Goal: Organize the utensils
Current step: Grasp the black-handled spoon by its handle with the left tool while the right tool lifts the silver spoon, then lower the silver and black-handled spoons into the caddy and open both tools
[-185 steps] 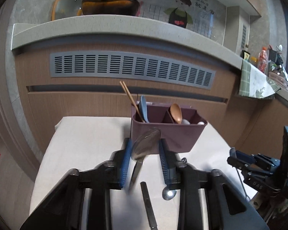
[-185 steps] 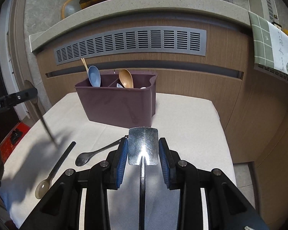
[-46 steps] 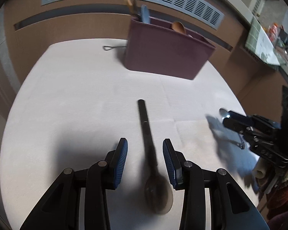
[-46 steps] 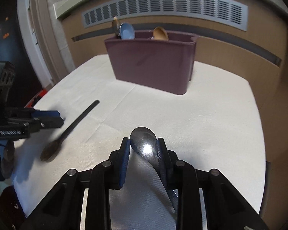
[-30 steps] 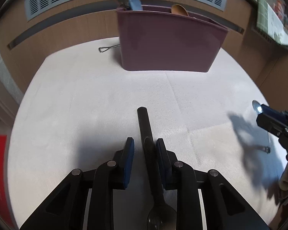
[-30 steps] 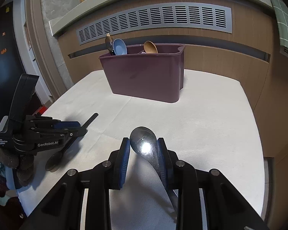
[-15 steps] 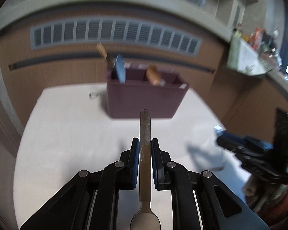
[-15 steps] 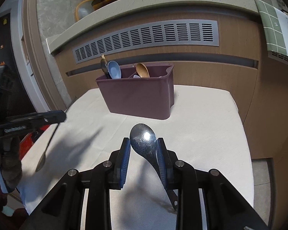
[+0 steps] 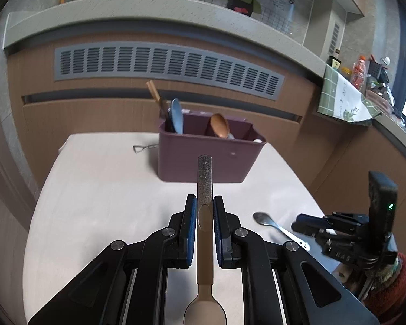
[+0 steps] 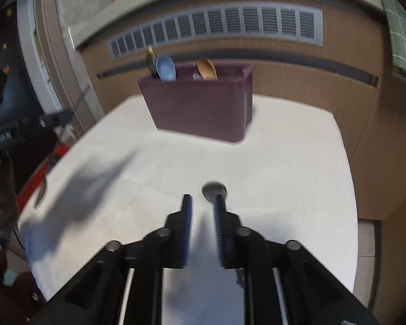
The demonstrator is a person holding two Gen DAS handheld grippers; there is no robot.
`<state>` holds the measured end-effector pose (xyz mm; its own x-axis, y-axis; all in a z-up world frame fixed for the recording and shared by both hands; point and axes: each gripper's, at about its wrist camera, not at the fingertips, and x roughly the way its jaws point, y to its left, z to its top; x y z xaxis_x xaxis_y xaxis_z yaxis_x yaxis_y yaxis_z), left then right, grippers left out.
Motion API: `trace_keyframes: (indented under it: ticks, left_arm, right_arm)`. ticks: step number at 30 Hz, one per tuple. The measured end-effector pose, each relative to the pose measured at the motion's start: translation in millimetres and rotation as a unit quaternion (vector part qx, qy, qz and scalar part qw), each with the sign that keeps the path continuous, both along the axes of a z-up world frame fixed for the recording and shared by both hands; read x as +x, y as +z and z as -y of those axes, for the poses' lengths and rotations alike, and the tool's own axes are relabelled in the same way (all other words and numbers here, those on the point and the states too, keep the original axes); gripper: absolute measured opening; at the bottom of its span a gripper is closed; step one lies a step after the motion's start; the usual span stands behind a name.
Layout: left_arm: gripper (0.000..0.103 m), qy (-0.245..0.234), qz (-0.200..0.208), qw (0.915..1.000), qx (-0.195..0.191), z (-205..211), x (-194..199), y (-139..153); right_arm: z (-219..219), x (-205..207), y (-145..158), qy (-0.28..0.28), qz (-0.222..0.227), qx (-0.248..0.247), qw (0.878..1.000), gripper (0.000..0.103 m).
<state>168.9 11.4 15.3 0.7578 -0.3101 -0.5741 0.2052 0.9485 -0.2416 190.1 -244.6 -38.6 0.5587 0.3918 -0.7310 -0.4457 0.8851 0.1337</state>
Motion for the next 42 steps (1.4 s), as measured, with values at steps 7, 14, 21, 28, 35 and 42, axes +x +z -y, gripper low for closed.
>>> trace_keyframes:
  ticks: [7, 14, 21, 28, 35, 42]
  left_arm:
    - [0.012, 0.028, -0.029, 0.9988, -0.028, -12.0, 10.1, -21.7]
    - [0.012, 0.061, 0.007, 0.9971, -0.045, -19.9, 8.7, -18.4]
    - [0.012, 0.074, 0.047, 0.9946, -0.056, -25.5, 6.3, -5.9]
    - [0.012, 0.076, 0.034, 0.9951, -0.054, -22.1, 12.3, -10.1]
    - [0.012, 0.071, 0.123, 0.9841, -0.106, -26.7, 22.1, 58.7]
    - [0.012, 0.086, 0.330, 0.9246, -0.169, -23.6, 36.6, 131.9]
  right_arm:
    - [-4.2, 20.9, -36.4, 0.015, -0.043, -0.056, 0.997, 0.026]
    - [-33.1, 45.6, -37.8, 0.065, -0.013, -0.102, 0.993, 0.027]
    - [-39.1, 42.6, -31.7, 0.067, 0.001, -0.116, 0.991, 0.025]
    - [-11.6, 25.4, 0.2, 0.018, 0.039, -0.028, 0.999, 0.025]
    - [1.2, 16.3, 63.9, -0.020, 0.130, 0.068, 0.989, 0.025]
    - [-13.4, 39.2, 176.0, -0.027, 0.282, 0.119, 0.952, 0.025]
